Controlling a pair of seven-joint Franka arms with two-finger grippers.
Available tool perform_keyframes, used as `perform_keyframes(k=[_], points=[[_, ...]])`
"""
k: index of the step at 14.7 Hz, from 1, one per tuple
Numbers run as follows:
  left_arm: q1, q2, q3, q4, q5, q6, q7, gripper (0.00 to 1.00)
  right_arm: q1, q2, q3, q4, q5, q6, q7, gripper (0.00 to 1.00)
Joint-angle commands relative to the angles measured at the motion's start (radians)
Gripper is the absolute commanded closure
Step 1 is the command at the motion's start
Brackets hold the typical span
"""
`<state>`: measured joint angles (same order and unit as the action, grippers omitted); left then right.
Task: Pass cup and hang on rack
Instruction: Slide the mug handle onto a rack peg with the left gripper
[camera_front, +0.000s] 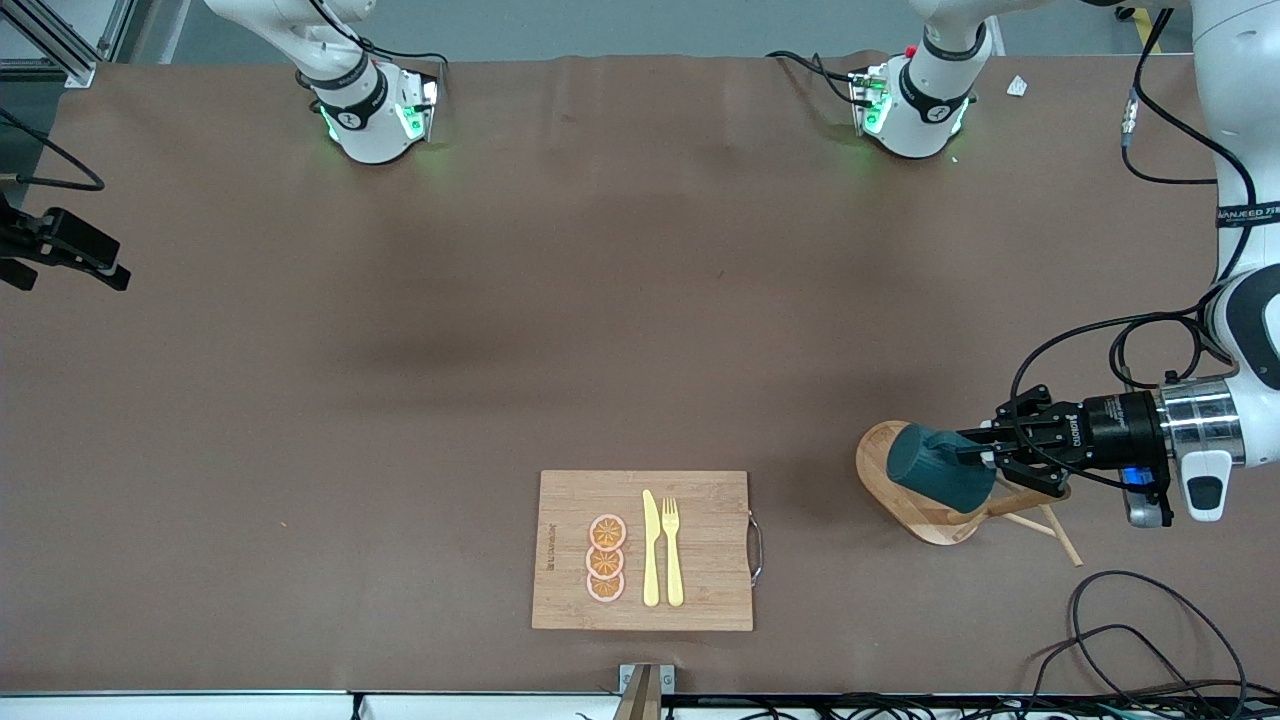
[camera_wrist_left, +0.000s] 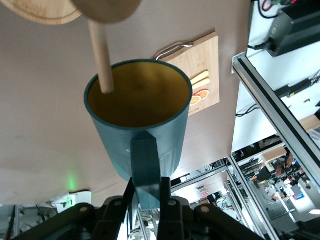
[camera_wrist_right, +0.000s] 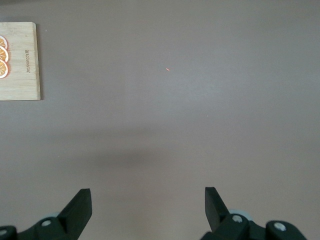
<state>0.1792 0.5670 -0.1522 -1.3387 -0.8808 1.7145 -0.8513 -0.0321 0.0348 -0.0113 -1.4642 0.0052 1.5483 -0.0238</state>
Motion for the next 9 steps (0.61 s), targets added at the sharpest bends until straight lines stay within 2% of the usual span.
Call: perform_keyframes(k=[1,9], points=[[-0.003,-0.004,-0.003,0.004,-0.018,-0.012,-0.067,1.0,-0.017,-0.015,0.01,-0.007,-0.013,-0.001,-0.015,0.0],[0.032,0.019,0.007,0.009,-0.012,-0.012,-0.061,1.0,-0.015,-0.013,0.008,-0.005,-0.011,0.0,-0.024,0.0]])
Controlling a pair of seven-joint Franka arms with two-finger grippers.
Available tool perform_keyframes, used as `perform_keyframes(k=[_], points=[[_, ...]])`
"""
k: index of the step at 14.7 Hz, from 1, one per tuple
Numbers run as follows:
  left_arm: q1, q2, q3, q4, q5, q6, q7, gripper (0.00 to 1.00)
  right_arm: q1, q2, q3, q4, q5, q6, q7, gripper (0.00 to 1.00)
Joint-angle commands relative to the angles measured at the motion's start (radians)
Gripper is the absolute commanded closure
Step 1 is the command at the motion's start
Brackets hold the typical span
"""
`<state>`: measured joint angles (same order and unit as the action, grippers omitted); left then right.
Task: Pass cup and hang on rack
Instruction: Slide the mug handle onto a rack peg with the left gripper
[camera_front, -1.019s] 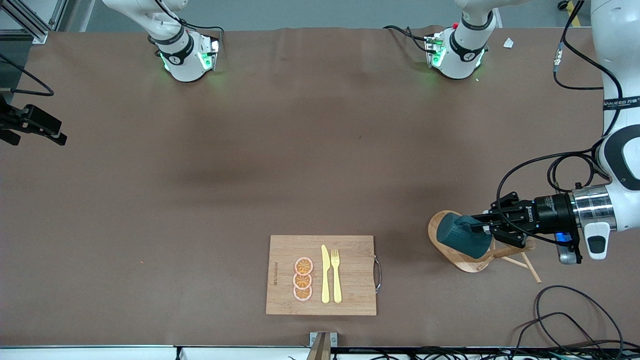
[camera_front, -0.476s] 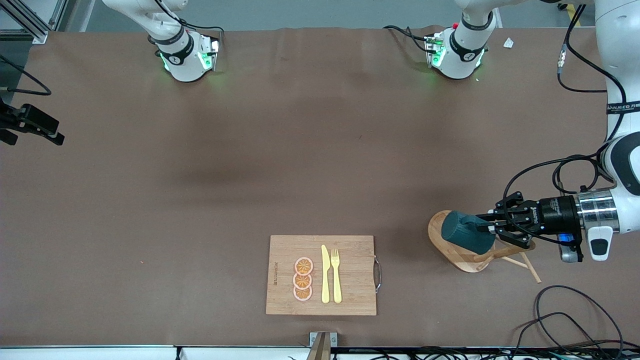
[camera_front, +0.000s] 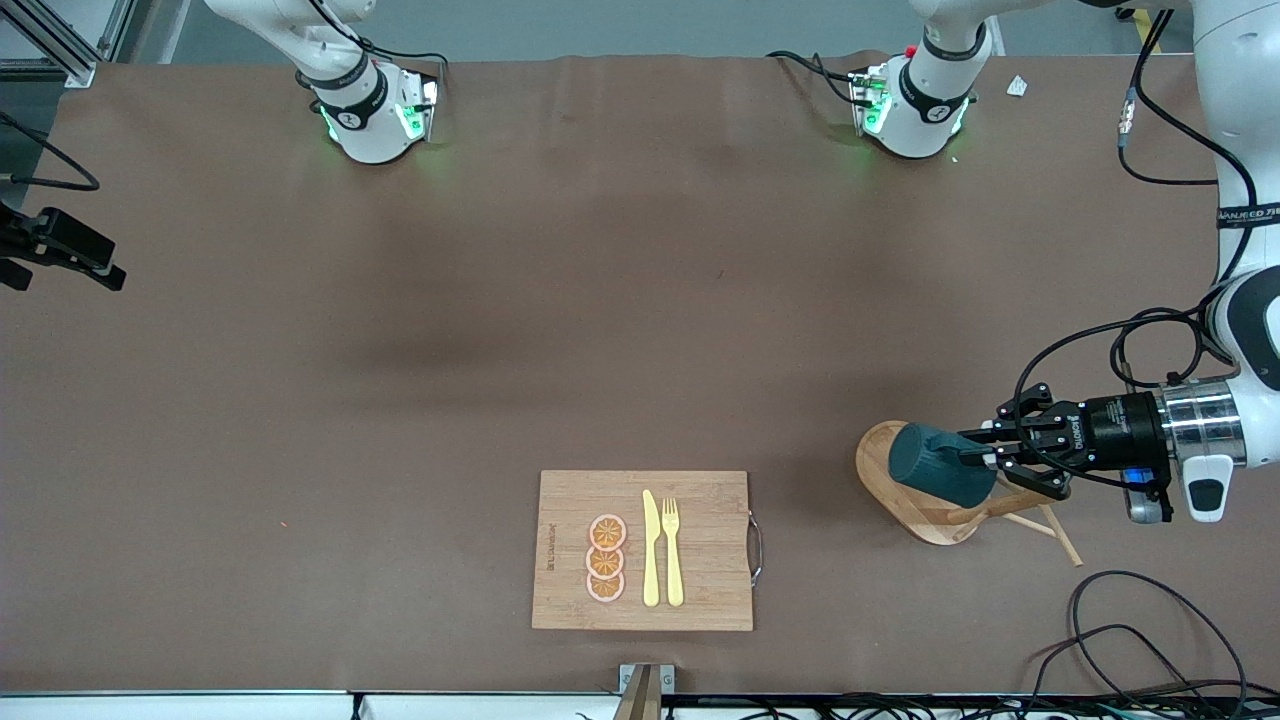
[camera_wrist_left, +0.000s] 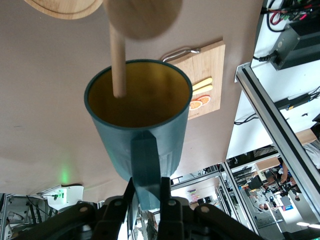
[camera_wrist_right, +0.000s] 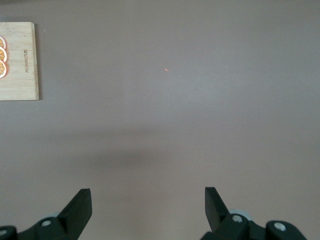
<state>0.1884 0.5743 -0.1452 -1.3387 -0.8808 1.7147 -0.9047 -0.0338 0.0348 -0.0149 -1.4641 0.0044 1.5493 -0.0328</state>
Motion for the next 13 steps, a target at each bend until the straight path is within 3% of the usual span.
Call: perform_keyframes(k=[1,13], points=[[0.028,0.022,0.0,0.01,-0.015,-0.012,-0.011,0.99,-0.015,-0.013,0.012,-0.005,-0.011,-0.006,-0.015,0.0],[0.066,0.042,-0.001,0.013,-0.02,-0.01,-0.011,0.97,-0.029,-0.01,0.01,-0.007,-0.011,-0.006,-0.027,0.0]])
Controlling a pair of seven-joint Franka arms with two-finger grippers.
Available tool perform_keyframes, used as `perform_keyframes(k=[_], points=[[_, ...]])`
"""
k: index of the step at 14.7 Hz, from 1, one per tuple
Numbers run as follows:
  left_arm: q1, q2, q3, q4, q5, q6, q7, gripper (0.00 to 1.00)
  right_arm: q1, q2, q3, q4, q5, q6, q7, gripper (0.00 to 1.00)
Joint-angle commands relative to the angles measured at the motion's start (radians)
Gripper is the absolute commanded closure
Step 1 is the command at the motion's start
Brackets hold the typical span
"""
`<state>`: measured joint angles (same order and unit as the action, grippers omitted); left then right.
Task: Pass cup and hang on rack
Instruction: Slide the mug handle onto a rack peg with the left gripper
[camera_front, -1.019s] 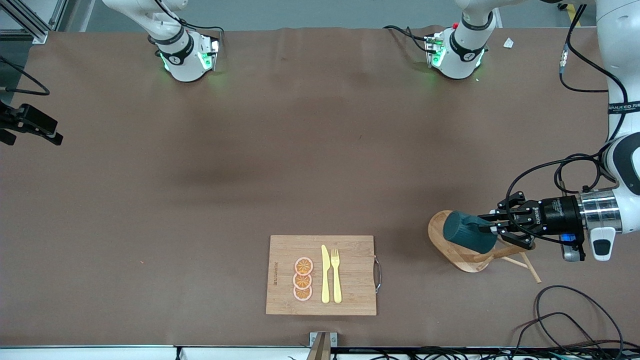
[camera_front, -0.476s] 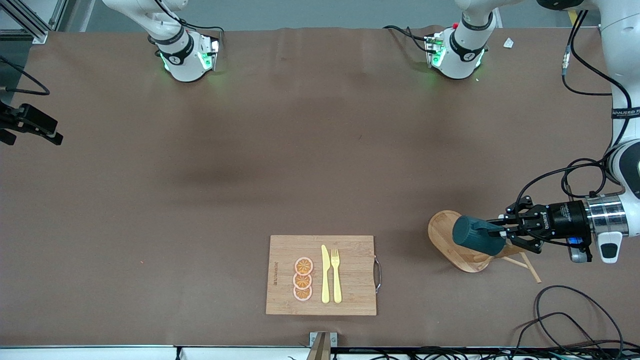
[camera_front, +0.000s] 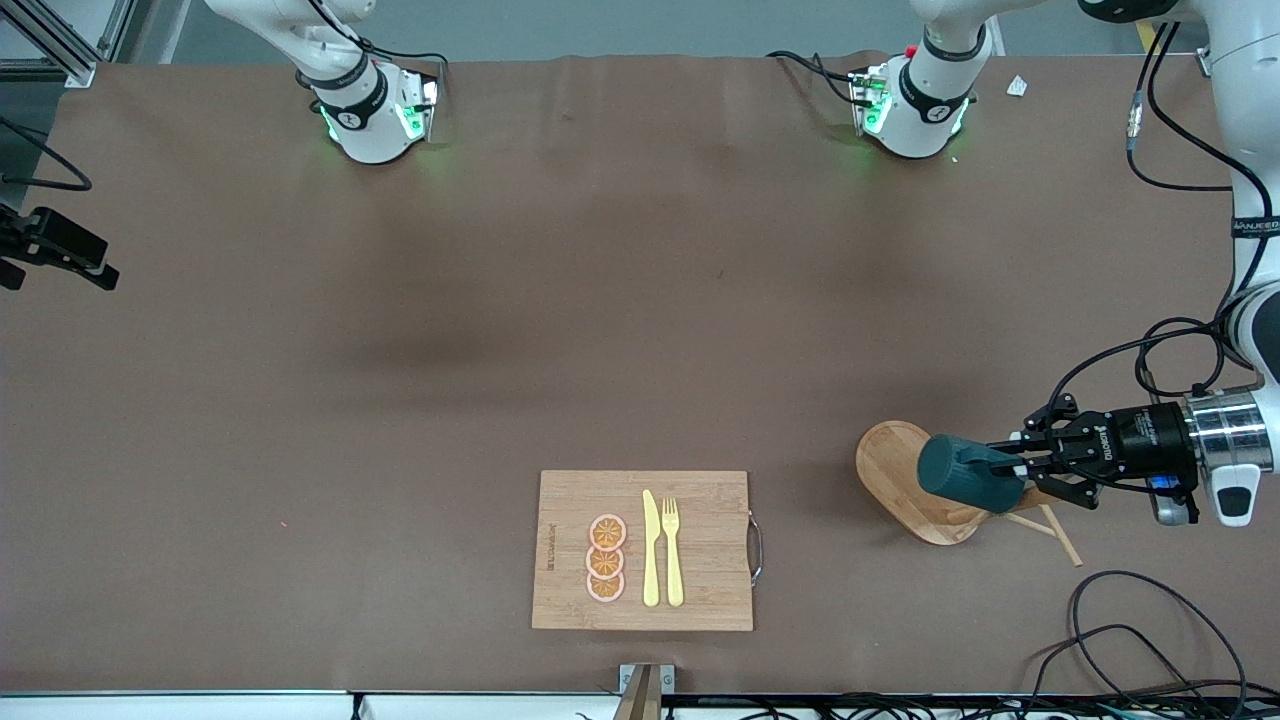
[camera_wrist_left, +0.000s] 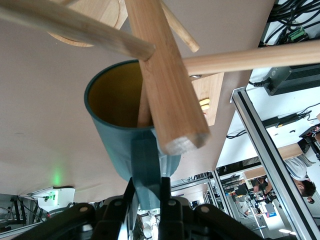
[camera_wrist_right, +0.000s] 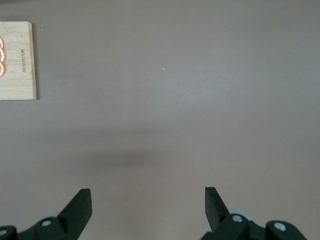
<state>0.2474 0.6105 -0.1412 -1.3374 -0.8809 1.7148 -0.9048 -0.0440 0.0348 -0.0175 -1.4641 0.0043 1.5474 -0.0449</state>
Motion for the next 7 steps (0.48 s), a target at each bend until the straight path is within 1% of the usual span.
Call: perform_keyframes(k=[1,2,4,7], points=[[0.012,0.008,-0.005,0.012,-0.02,-0.012,-0.003,0.98,-0.02,-0.01,0.013,-0.007,-0.01,-0.004,-0.015,0.0],[0.018,0.009,-0.006,0.012,-0.021,-0.012,-0.002,0.99,-0.025,-0.009,0.013,-0.007,-0.01,-0.003,-0.016,0.0],[0.016,0.011,-0.006,0.012,-0.023,-0.012,-0.002,0.98,-0.036,0.0,0.013,-0.007,-0.01,0.003,-0.032,0.0],[0.018,0.022,-0.006,0.012,-0.023,-0.012,0.006,0.89,-0.036,0.0,0.013,-0.005,-0.01,0.005,-0.035,0.0]])
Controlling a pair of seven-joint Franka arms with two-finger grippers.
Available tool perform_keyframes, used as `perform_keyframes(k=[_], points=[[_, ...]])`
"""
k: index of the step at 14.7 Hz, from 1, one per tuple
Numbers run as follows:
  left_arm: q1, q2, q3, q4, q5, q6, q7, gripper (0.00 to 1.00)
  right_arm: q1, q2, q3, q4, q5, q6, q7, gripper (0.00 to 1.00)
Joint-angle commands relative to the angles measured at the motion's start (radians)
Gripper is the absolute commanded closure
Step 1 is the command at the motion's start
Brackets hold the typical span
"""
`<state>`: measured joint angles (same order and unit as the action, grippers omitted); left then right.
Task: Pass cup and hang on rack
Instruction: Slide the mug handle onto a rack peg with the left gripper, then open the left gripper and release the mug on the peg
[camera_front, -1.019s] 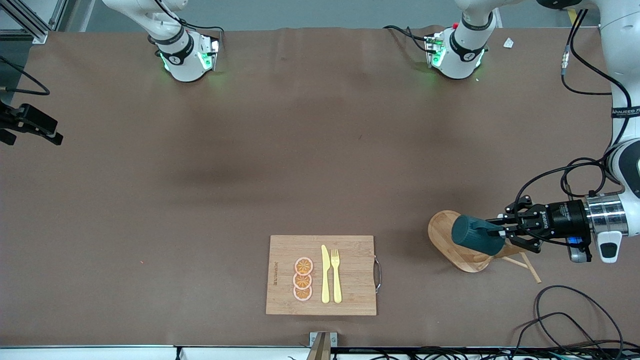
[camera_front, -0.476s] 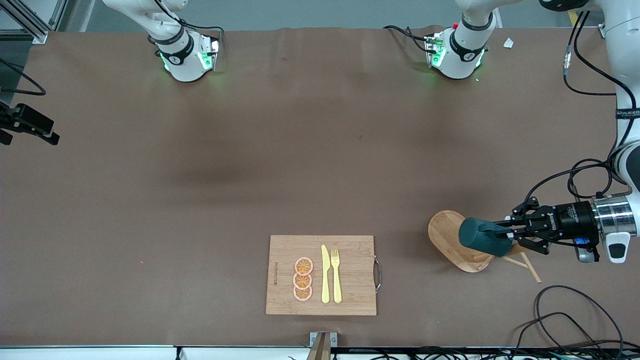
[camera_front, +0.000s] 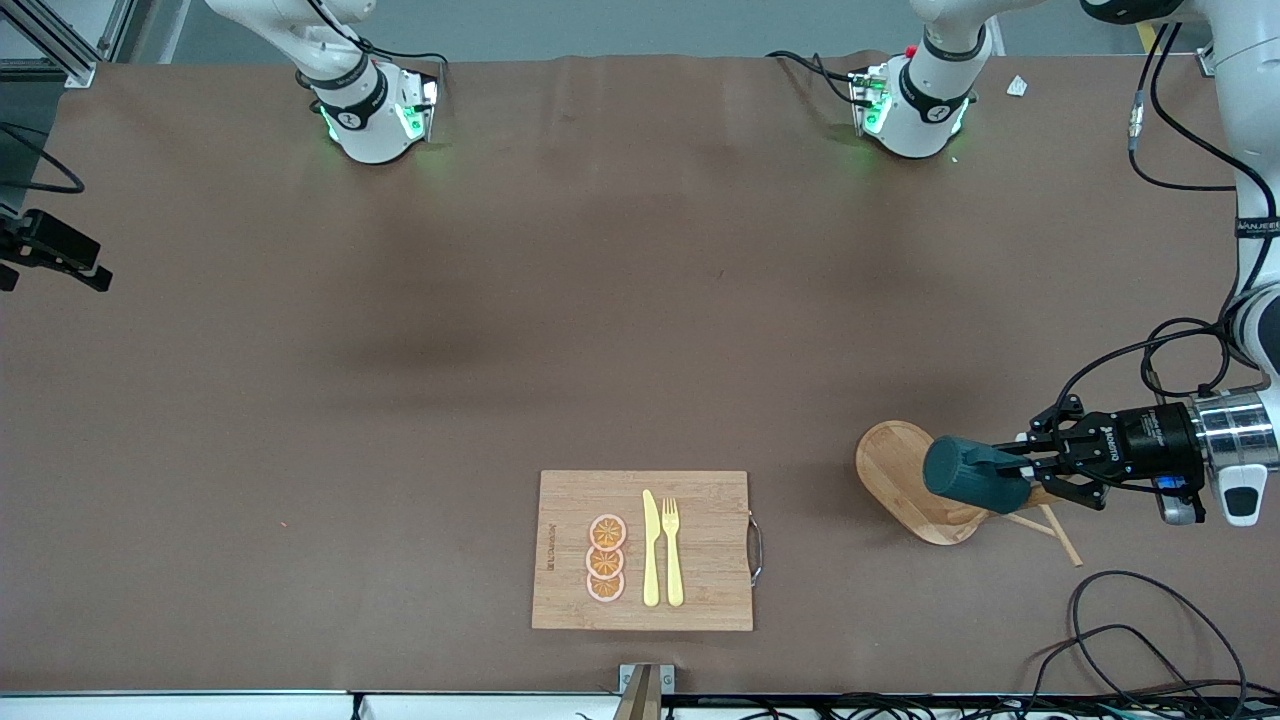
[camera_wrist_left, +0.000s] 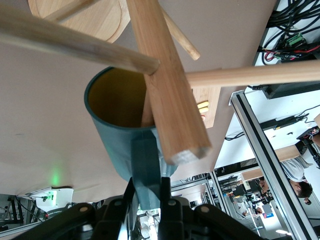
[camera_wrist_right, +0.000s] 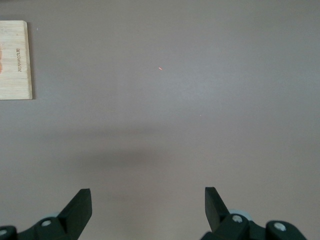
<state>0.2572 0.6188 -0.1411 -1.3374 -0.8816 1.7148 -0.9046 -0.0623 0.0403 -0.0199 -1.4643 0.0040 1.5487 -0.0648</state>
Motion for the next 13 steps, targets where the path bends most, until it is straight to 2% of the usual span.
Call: perform_keyframes(k=[1,2,4,5,10,13], points=[[0.007,0.013,-0.006,0.012,-0.022,-0.012,0.009,0.84,-0.016,-0.005,0.015,-0.005,-0.009,0.001,-0.013,0.0],[0.007,0.013,-0.006,0.012,-0.022,-0.012,0.007,0.73,-0.014,-0.005,0.015,-0.007,-0.009,-0.002,-0.012,0.0],[0.007,0.013,-0.006,0.012,-0.022,-0.012,0.003,0.43,-0.014,-0.005,0.015,-0.007,-0.009,0.001,-0.013,0.0],[0.008,0.007,-0.006,0.012,-0.022,-0.012,0.013,0.0,-0.016,-0.005,0.015,-0.005,-0.009,0.001,-0.013,0.0],[-0.007,-0.042,-0.015,0.021,-0.004,-0.012,0.013,0.0,-0.016,-0.005,0.017,-0.005,-0.007,-0.001,-0.013,0.0],[-0.044,-0.1,-0.031,0.021,0.126,-0.012,0.016,0.0,-0.013,-0.007,0.017,-0.005,-0.012,0.004,-0.015,0.0]])
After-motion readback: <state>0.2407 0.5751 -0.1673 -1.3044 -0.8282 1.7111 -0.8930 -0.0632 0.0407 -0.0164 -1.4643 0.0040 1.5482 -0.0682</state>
